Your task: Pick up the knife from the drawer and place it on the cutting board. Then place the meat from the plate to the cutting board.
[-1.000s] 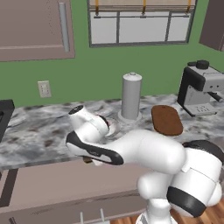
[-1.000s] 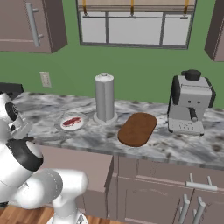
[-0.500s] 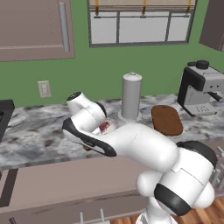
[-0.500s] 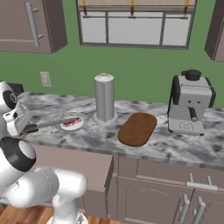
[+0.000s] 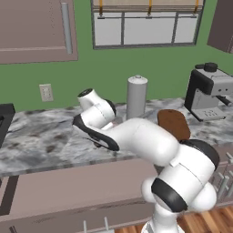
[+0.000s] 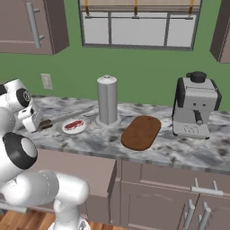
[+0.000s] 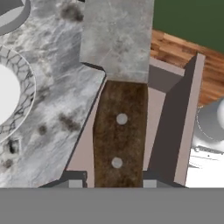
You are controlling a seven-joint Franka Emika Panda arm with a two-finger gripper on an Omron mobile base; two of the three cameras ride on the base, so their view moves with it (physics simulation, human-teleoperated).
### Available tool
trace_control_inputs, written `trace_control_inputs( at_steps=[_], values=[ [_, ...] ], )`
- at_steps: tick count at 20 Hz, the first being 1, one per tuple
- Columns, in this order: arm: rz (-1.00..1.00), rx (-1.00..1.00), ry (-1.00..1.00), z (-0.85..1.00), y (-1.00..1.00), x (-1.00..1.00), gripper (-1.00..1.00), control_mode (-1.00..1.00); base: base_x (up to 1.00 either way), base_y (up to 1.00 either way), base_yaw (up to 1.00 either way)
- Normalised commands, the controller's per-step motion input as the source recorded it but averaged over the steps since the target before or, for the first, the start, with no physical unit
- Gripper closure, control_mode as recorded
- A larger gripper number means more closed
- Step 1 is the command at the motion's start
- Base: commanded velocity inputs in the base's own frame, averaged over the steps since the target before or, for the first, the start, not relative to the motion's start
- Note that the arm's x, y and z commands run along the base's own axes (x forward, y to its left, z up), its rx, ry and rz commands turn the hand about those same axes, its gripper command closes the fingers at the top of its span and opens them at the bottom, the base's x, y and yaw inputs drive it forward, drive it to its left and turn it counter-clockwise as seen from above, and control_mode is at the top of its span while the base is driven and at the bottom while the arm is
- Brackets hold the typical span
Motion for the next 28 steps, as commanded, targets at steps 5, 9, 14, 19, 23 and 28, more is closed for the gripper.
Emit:
trace_control_inputs(
  at_steps=[5,9,14,19,23,28],
  values=[
    [0.13,0.01,0.0,0.0,-0.45,0.53,1.0,-1.0,0.0,0.0,0.0],
    [0.12,0.0,0.07,0.0,-0.51,0.45,1.0,-1.0,0.0,0.0,0.0],
    [0.13,0.0,0.14,0.0,-0.61,0.38,1.0,-1.0,0.0,0.0,0.0],
    [0.14,0.0,0.11,0.0,-0.78,0.26,1.0,-1.0,0.0,0.0,0.0],
    [0.16,0.0,0.11,0.0,-0.72,0.24,1.0,-1.0,0.0,0.0,0.0],
    [0.28,0.0,0.12,0.0,-0.72,0.16,1.0,-1.0,0.0,0.0,0.0]
  ],
)
